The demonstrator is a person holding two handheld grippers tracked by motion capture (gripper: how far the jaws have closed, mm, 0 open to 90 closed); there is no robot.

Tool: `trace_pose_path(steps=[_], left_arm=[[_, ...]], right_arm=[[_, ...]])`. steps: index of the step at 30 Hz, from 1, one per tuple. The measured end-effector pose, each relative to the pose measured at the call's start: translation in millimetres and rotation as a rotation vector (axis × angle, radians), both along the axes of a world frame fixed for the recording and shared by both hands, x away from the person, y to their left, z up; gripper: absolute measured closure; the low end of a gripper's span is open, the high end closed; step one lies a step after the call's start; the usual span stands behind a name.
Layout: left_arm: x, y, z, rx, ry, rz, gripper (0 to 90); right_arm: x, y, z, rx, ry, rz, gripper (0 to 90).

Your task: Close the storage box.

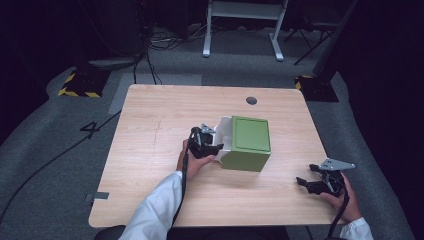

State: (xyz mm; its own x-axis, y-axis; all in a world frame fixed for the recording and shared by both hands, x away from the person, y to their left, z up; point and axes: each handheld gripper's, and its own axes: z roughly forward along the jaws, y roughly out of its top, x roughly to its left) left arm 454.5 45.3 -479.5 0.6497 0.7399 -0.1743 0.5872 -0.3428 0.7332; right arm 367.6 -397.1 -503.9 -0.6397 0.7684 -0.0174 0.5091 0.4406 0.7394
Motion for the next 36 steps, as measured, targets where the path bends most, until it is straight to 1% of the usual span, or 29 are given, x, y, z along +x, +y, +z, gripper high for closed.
trace_pose_path(steps=[2,3,4,9,10,14,15,16,19,20,21,22,24,25,26,30,33,36], left_arm=[[-0.3,-6.4,0.0,0.004,-0.001,-0.008,49.6],[-0.3,-6.4,0.0,0.004,-0.001,-0.008,48.9],[-0.9,-11.7,0.0,0.005,-0.004,-0.005,48.5],[-2.0,-20.3,-0.1,0.009,-0.007,-0.016,46.0],[-2.8,-23.1,-0.2,0.015,-0.008,-0.022,44.4],[-3.5,-24.9,0.1,0.027,-0.011,-0.03,41.6],[-3.4,-25.3,0.1,0.037,-0.012,-0.03,40.0],[-3.6,-25.7,-0.1,0.037,-0.01,-0.028,37.6],[-3.5,-25.7,-0.4,0.033,-0.009,-0.031,36.5],[-3.1,-25.1,0.1,0.043,-0.017,-0.033,35.4],[-3.1,-24.6,0.6,0.044,-0.019,-0.032,34.4],[-3.2,-21.9,2.6,0.035,-0.026,-0.033,32.9],[-3.3,-19.8,4.4,0.032,-0.031,-0.034,32.1],[-3.3,-18.1,6.0,0.028,-0.03,-0.038,30.1],[-3.6,-15.0,9.1,0.034,-0.038,-0.043,30.0],[-4.8,-10.8,13.6,0.049,-0.049,-0.039,28.3],[-6.5,-7.2,19.3,0.075,-0.058,-0.04,27.1],[-7.4,-6.0,21.6,0.081,-0.07,-0.042,26.8]], right_arm=[[0.0,0.0,0.0,0.0,0.0,0.0,15.7],[0.0,0.0,0.0,0.0,0.0,0.0,15.7],[0.0,0.0,0.0,0.0,-0.001,0.0,15.7],[0.0,0.0,0.0,-0.001,-0.002,0.001,15.7],[-0.1,0.1,0.0,0.0,-0.001,0.0,15.7],[-0.1,0.1,0.0,0.0,-0.001,0.0,15.7],[-0.1,0.0,0.0,0.0,-0.001,0.0,15.7],[-0.1,0.0,0.0,0.0,-0.001,0.0,15.7],[-0.1,0.1,0.0,0.0,-0.001,0.0,15.7],[-0.1,0.1,0.0,0.0,-0.001,0.0,15.7],[-0.1,0.1,0.0,0.0,-0.001,0.0,15.7],[-0.1,0.1,0.0,-0.001,-0.002,0.001,15.7],[-0.2,0.2,0.0,0.0,-0.002,0.001,15.7],[-0.1,0.1,0.0,-0.001,-0.002,0.001,15.7],[-0.1,0.1,0.0,-0.001,-0.001,0.0,15.7],[-0.2,0.2,0.0,0.0,-0.002,0.0,15.7],[0.0,0.1,0.0,-0.001,-0.002,0.001,15.7],[-0.1,0.1,0.0,-0.001,-0.002,0.001,15.7]])
